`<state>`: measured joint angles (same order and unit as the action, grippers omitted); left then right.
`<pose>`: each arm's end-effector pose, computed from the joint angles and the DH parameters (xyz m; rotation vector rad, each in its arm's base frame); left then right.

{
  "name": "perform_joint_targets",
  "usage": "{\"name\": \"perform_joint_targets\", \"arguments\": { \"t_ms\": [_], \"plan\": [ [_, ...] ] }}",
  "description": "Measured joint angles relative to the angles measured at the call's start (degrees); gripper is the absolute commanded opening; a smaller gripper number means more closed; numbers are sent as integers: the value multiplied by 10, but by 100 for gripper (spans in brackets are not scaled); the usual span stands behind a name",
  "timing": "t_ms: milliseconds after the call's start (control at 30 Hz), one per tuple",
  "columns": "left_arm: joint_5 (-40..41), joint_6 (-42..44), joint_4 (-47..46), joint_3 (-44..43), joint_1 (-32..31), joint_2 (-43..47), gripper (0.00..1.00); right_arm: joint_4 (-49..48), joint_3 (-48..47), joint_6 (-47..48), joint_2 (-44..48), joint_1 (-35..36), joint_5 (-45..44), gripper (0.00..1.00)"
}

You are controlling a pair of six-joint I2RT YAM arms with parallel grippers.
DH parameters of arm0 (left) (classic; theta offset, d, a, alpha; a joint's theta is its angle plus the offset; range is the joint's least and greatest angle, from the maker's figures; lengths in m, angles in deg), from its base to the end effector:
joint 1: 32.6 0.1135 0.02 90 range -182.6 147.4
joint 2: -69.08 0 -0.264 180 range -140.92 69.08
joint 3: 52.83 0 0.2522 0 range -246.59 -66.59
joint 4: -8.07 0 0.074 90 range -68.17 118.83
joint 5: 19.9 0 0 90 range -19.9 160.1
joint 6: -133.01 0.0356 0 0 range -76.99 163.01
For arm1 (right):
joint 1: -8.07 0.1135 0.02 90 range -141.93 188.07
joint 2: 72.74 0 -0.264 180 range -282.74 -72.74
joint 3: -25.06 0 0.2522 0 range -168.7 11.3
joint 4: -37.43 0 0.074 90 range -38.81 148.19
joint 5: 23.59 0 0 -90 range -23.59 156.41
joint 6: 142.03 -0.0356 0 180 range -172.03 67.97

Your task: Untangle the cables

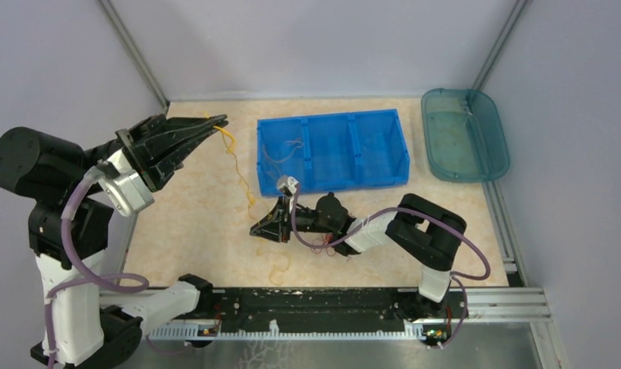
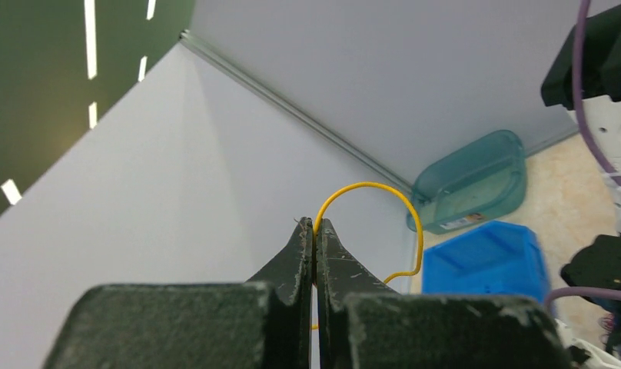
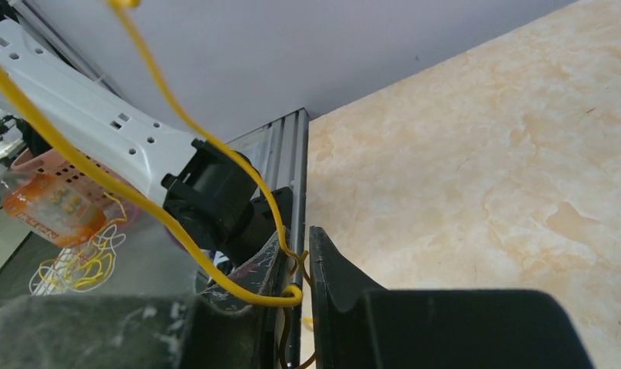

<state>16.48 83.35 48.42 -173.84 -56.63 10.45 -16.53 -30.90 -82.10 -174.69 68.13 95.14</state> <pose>0.0684 -0.0619 0.5980 1.2637 0.4840 -0.3138 0.1619 0.3154 0.2050 -0.8731 1.4303 1.5992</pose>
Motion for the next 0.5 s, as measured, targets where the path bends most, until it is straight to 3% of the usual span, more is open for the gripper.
{"name": "perform_joint_targets", "arguments": {
  "t_ms": [500],
  "plan": [
    [102, 59, -231, 4, 0, 3, 0, -40, 21, -13, -65, 20, -28, 14]
  ]
}}
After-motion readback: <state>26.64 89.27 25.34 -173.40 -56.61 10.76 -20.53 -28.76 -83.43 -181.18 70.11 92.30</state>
